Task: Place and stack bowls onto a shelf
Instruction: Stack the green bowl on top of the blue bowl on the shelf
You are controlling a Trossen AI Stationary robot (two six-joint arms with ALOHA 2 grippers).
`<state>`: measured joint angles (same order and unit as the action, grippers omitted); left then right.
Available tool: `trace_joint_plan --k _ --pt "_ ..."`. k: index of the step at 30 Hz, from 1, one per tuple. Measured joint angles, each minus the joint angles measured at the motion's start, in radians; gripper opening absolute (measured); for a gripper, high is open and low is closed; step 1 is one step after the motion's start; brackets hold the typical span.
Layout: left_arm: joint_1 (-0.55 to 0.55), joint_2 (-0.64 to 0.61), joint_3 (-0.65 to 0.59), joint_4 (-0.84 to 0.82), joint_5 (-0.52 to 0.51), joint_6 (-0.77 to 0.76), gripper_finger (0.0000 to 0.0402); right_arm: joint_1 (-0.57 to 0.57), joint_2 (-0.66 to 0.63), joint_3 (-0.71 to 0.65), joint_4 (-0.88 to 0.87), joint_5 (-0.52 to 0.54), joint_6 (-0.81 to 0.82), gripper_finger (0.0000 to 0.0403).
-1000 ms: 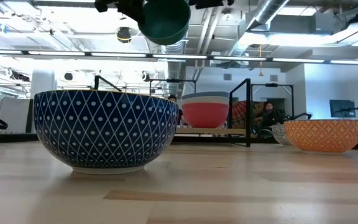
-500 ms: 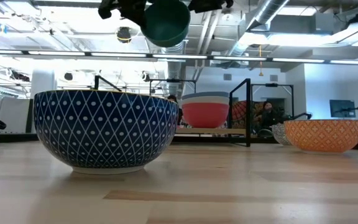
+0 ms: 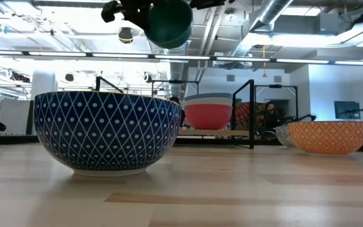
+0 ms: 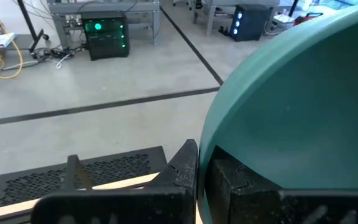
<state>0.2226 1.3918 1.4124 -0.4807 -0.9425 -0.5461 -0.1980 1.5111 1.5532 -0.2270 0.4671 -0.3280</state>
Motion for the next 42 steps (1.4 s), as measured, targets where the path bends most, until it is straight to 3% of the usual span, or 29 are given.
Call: trace_joint_plan --k 12,23,27,35,42 --pt "0.047 0.007 0.0 -0.01 0.0 -0.027 0.0 0.03 -0.001 -0.001 0.002 -0.031 -0.062 0.0235" --pt "0.04 0.006 0.001 0.131 0.155 0.126 0.0 -0.073 0.034 0.0 0.002 -0.013 -0.041 0.0232" --pt "0.039 0.006 0.0 0.133 0.214 0.121 0.0001 -0.08 0.034 0.0 -0.011 0.02 0.007 0.0191" --pt "0.032 0.012 0.0 0.138 0.269 0.066 0.0017 -0.125 0.034 0.001 -0.022 0.075 0.039 0.0026" --pt "0.038 0.012 0.0 0.158 0.369 0.093 0.0116 -0.171 0.035 0.0 -0.049 -0.01 0.042 0.0025"
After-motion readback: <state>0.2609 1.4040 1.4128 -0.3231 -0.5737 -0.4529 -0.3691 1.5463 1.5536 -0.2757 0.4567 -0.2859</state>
